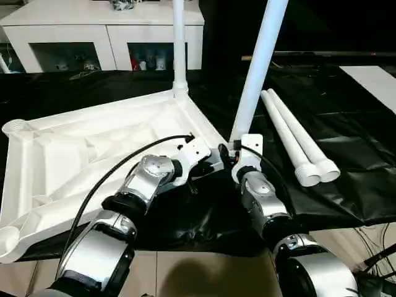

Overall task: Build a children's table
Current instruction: Rotate leg to tighten, then rotate table base

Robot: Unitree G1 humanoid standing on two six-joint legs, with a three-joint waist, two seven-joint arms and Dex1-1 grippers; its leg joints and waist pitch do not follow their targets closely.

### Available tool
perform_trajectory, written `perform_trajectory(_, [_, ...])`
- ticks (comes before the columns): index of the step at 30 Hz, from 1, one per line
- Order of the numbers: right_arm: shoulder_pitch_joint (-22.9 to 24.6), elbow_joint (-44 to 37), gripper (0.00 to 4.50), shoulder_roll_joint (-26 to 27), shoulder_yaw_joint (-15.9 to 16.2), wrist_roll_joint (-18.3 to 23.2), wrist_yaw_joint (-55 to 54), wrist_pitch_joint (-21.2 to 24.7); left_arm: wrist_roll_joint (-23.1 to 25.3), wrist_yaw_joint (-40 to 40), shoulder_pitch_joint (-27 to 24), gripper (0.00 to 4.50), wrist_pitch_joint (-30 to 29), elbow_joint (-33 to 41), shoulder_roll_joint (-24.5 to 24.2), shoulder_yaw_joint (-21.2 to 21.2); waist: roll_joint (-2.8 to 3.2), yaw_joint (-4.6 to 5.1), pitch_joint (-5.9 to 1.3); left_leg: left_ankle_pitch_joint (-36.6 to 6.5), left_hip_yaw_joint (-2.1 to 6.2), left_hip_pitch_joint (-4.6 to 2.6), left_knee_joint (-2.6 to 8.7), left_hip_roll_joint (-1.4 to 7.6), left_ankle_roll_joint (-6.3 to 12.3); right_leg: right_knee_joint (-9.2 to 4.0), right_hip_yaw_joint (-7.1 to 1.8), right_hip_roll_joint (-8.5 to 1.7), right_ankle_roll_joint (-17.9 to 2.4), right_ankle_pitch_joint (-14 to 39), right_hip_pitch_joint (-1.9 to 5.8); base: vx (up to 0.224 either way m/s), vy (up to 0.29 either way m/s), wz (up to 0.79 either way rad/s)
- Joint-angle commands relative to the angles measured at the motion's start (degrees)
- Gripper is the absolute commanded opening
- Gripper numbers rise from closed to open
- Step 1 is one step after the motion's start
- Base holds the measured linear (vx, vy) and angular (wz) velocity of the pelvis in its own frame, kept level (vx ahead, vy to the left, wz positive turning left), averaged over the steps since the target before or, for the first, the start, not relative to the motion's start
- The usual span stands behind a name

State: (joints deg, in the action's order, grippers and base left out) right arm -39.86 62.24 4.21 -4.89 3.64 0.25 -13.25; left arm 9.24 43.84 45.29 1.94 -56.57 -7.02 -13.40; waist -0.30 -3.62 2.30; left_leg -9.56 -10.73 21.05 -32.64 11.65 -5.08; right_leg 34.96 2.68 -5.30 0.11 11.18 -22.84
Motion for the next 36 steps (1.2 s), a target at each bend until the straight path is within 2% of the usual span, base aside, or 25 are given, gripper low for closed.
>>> perform_trajectory(1, [0.5,0.0,3.25,-0.4,-1.6,1.8,1.5,-1.5,-0.9,1.6,-1.4,0.00,3.2,-2.1,2.1,-0.3,0.68,0.06,-2.76,-21.1,0.60,-0.71,4.43,1.11,0.95,-5.49,-1.85,-2.51,-9.6,17.4,1.53,0.000,0.000,0.00])
perform_trajectory(3, [0.7,-1.4,3.48,-1.2,-1.7,1.5,2.1,-2.4,-1.0,2.1,-1.1,0.00,4.2,-2.7,2.0,-0.2,0.44,-0.04,-2.88,-20.1,0.46,-0.71,4.24,1.12,1.62,-5.42,-1.94,-2.49,-10.0,15.9,1.62,0.000,0.000,0.00])
perform_trajectory(4, [1.1,-2.9,3.66,-2.1,-1.4,0.7,1.2,-2.7,-1.0,1.8,-0.8,0.00,5.2,-3.1,1.9,0.0,0.85,-0.31,-3.02,-18.5,0.32,-0.82,4.03,1.09,2.15,-5.19,-2.04,-2.55,-10.6,14.0,1.64,0.000,0.000,0.00])
perform_trajectory(5, [1.3,-3.6,3.75,-2.6,-1.3,0.3,0.6,-2.8,-0.9,1.3,-0.5,0.00,5.6,-3.3,1.9,0.1,0.69,-0.34,-2.99,-17.7,0.16,-0.82,3.93,1.08,2.47,-5.26,-2.09,-2.47,-10.7,13.2,1.59,0.000,0.000,0.00])
perform_trajectory(7, [2.3,-6.1,3.75,-3.9,-0.6,-0.7,0.6,-3.3,-0.8,-0.9,0.1,0.00,6.5,-3.9,1.9,0.5,0.80,-0.84,-3.15,-14.9,-0.10,-0.71,3.62,0.99,3.64,-4.92,-2.16,-2.36,-11.1,10.3,1.85,0.000,0.000,0.00])
perform_trajectory(8, [3.4,-8.8,3.75,-5.0,-0.3,-0.9,1.5,-3.7,-1.1,-2.7,0.8,0.00,7.2,-4.5,2.0,1.4,1.19,-1.00,-3.18,-14.1,-0.07,-0.61,3.57,0.96,3.84,-4.80,-2.16,-2.36,-11.0,9.7,1.96,0.000,0.000,0.00])
perform_trajectory(10, [4.9,-11.9,3.75,-6.1,0.1,-1.2,2.9,-3.9,-2.0,-3.5,1.5,0.00,7.7,-4.7,2.1,2.6,1.10,-1.46,-3.51,-11.3,-0.18,-0.49,3.29,0.96,4.92,-4.38,-2.13,-2.27,-10.9,5.9,2.14,0.000,0.000,0.00])
perform_trajectory(11, [5.5,-13.1,3.79,-6.7,0.2,-1.4,3.3,-3.9,-2.4,-3.5,1.7,0.28,7.9,-4.8,2.1,3.1,1.11,-1.46,-3.48,-10.6,-0.13,-0.21,3.28,0.91,5.18,-4.28,-2.05,-2.24,-10.9,5.1,2.37,0.000,0.000,0.00])
perform_trajectory(12, [6.9,-15.4,3.79,-7.5,0.2,-1.4,4.2,-3.6,-3.5,-3.8,2.1,0.28,7.9,-4.4,2.1,4.2,1.03,-1.48,-3.49,-9.5,-0.16,0.05,3.12,0.79,5.61,-4.08,-1.98,-2.16,-10.9,3.4,2.57,0.000,0.000,0.00])
perform_trajectory(13, [9.3,-19.4,3.81,-8.8,0.0,-1.3,5.5,-2.9,-5.2,-4.2,2.7,0.59,8.1,-3.5,2.2,6.1,0.40,-1.64,-3.84,-8.2,-0.20,-0.05,2.95,0.95,6.33,-3.83,-1.95,-2.21,-11.5,0.9,2.65,0.000,0.000,0.00])
perform_trajectory(14, [10.3,-21.0,3.81,-9.3,-0.1,-1.3,5.9,-2.4,-5.9,-4.3,2.9,0.59,8.2,-3.0,2.1,6.8,0.74,-1.89,-4.06,-6.9,-0.10,-0.06,2.75,1.05,6.74,-3.36,-1.92,-2.24,-12.1,-1.4,2.71,0.000,0.000,0.00])
perform_trajectory(15, [11.3,-22.5,3.81,-9.6,-0.1,-0.9,7.0,-1.9,-6.4,-4.8,3.1,0.65,8.2,-2.4,2.1,7.4,0.57,-1.70,-4.01,-5.5,-0.13,0.30,2.55,1.02,7.93,-3.03,-1.77,-1.97,-12.7,-5.0,2.68,0.000,0.000,0.00])
perform_trajectory(16, [11.9,-23.6,3.81,-9.8,0.0,-0.5,7.7,-1.5,-6.7,-5.2,3.2,0.79,8.2,-2.2,2.0,7.8,0.67,-1.60,-3.88,-5.7,-0.01,0.56,2.62,0.95,8.45,-3.00,-1.54,-1.98,-12.8,-5.1,2.70,0.000,0.000,0.00])
perform_trajectory(17, [13.4,-25.8,3.81,-10.4,0.4,-0.2,9.2,-0.7,-7.5,-5.3,3.2,0.79,8.0,-1.2,1.8,8.7,-0.15,-1.48,-3.85,-6.3,-0.18,0.46,2.56,0.92,8.72,-3.13,-1.53,-1.94,-12.8,-4.4,2.68,0.000,0.000,0.00])
perform_trajectory(20, [17.1,-31.4,3.81,-11.9,1.6,1.5,13.3,2.3,-8.7,-6.4,3.1,1.10,6.9,0.7,0.7,10.3,0.23,-1.83,-3.76,-6.5,-0.07,0.24,2.49,1.29,9.62,-3.00,-1.67,-2.15,-13.1,-3.9,2.61,0.000,0.000,0.00])
perform_trajectory(21, [19.7,-35.1,3.81,-13.0,2.4,2.3,15.8,4.0,-9.3,-7.9,2.8,1.14,6.4,2.5,-0.2,11.3,-0.33,-1.71,-3.71,-6.1,-0.13,0.37,2.44,1.18,9.74,-2.89,-1.61,-2.03,-13.3,-4.4,2.71,0.000,0.000,0.00])
perform_trajectory(22, [19.8,-35.2,3.81,-13.0,2.5,2.4,15.9,4.0,-9.3,-8.0,2.8,1.19,6.4,2.6,-0.3,11.3,-0.18,-1.78,-3.60,-6.2,-0.13,0.32,2.39,1.30,9.75,-2.92,-1.67,-2.15,-13.3,-4.4,2.55,0.000,0.000,0.00])
perform_trajectory(24, [23.1,-39.1,3.81,-14.2,3.5,2.7,18.4,6.1,-9.8,-10.5,1.1,1.48,5.2,7.2,-2.6,13.5,-0.50,-1.72,-3.44,-7.0,-0.16,0.38,2.46,1.38,9.32,-2.97,-1.64,-2.14,-13.4,-3.2,2.61,0.000,0.000,0.00])
perform_trajectory(26, [24.6,-40.7,3.81,-14.6,4.0,2.7,19.1,6.9,-9.7,-11.9,-1.0,1.52,3.4,11.8,-4.7,15.0,-0.35,-1.60,-3.31,-7.8,-0.07,0.50,2.63,1.50,8.86,-2.99,-1.63,-2.29,-13.2,-1.8,2.70,0.000,0.000,0.00])
perform_trajectory(28, [27.9,-44.6,3.81,-14.7,4.5,3.8,20.7,7.9,-9.1,-16.6,-7.2,1.52,-0.2,22.9,-10.4,20.2,-0.40,-1.13,-3.06,-9.7,-0.07,0.51,2.82,1.54,7.21,-3.41,-1.75,-2.26,-12.0,2.9,2.47,0.000,0.000,0.00])
perform_trajectory(30, [29.0,-46.2,3.81,-14.8,4.5,4.5,21.6,7.8,-8.7,-18.8,-9.4,1.52,-1.4,26.3,-12.4,22.3,-0.27,-0.71,-3.16,-9.4,0.09,0.77,2.87,1.62,6.74,-3.08,-1.71,-2.21,-11.4,2.5,2.61,0.000,0.000,0.00])
perform_trajectory(31, [29.9,-47.4,3.81,-14.8,4.8,4.9,22.2,8.6,-7.7,-20.8,-10.8,1.52,-2.2,28.1,-14.1,24.0,-0.07,-0.38,-3.05,-10.2,-0.07,0.27,2.87,1.51,6.19,-3.38,-1.71,-1.76,-10.9,3.8,2.05,0.000,0.000,0.00])
perform_trajectory(33, [31.0,-49.0,3.81,-14.7,5.2,5.7,23.0,9.9,-6.0,-24.1,-12.6,1.52,-3.4,30.0,-16.4,26.2,0.08,-0.29,-2.84,-11.2,-0.04,0.23,3.07,1.50,5.40,-3.60,-1.75,-1.64,-10.3,5.5,1.88,0.000,0.000,0.00])
perform_trajectory(34, [31.5,-49.6,3.81,-14.8,5.6,5.6,23.3,10.7,-5.3,-26.1,-13.6,1.52,-4.5,31.1,-17.6,27.7,0.20,-0.45,-2.78,-12.5,-0.04,-0.18,3.21,1.64,4.60,-3.83,-1.78,-1.61,-10.1,7.3,1.51,0.000,0.000,0.00])
perform_trajectory(36, [32.2,-50.5,3.81,-14.8,6.2,5.4,23.8,12.5,-4.2,-29.5,-15.6,1.52,-6.8,33.6,-19.1,30.3,0.11,-0.54,-2.66,-13.2,-0.04,-0.22,3.30,1.65,4.01,-3.86,-1.90,-1.49,-9.8,7.6,1.39,0.000,0.000,0.00])
